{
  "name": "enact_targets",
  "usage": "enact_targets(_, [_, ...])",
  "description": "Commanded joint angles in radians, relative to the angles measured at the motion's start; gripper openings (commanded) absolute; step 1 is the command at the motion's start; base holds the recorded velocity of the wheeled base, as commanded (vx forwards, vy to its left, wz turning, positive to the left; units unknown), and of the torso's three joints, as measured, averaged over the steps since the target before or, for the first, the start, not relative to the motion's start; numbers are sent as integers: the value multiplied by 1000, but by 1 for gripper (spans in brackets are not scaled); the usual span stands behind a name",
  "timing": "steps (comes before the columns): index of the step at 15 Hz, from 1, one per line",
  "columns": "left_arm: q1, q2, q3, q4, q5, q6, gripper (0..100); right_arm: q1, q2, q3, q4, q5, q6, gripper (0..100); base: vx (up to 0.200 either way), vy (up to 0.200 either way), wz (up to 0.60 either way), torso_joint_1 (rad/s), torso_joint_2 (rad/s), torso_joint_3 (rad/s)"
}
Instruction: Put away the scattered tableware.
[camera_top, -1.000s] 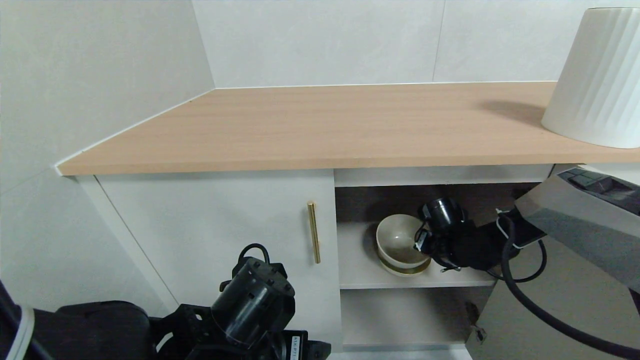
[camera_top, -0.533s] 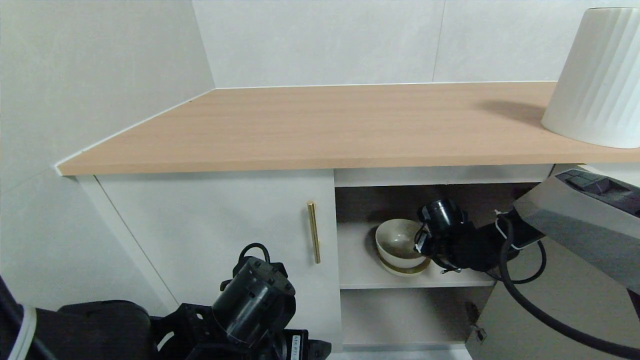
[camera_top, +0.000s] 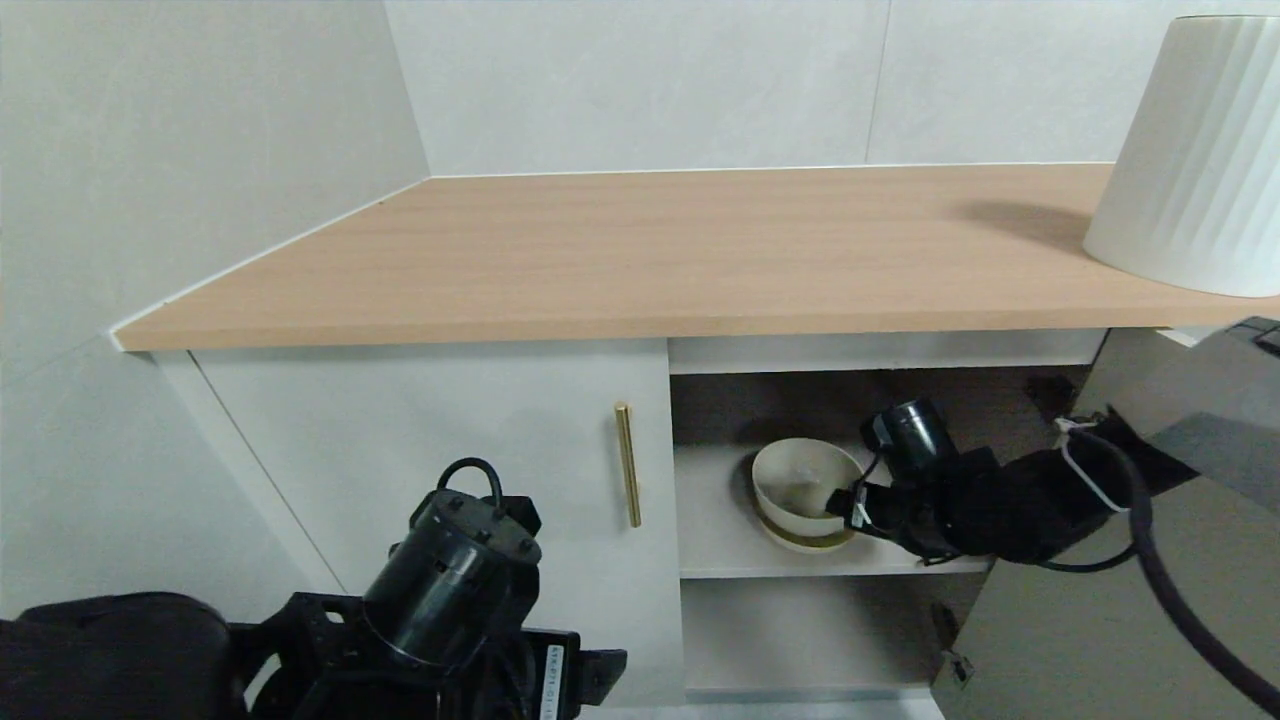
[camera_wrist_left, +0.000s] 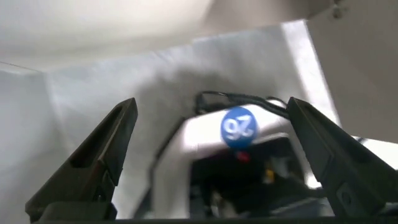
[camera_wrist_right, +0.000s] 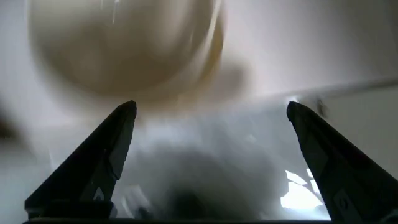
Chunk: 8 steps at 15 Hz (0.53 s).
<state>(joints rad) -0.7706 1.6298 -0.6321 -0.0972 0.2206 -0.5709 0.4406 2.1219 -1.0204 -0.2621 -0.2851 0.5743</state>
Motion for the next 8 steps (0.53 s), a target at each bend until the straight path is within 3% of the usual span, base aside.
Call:
enact_targets(1, [59, -120, 46, 5, 6, 59, 100, 21, -208, 174, -3, 115, -140, 100, 0, 0, 0, 0, 0, 0])
enact_targets(2, [76, -194, 55, 34, 6, 83, 100, 35, -267, 215, 17, 142, -175, 100, 0, 0, 0, 0, 0, 0])
enact_targets(4, [93, -280, 48, 134, 0, 91, 100, 41, -376, 257, 103, 152, -252, 100, 0, 0, 0, 0, 0, 0])
enact_targets(8, [125, -321, 74, 166, -7, 108, 100, 70, -577, 261, 354, 185, -255, 100, 0, 0, 0, 0, 0, 0])
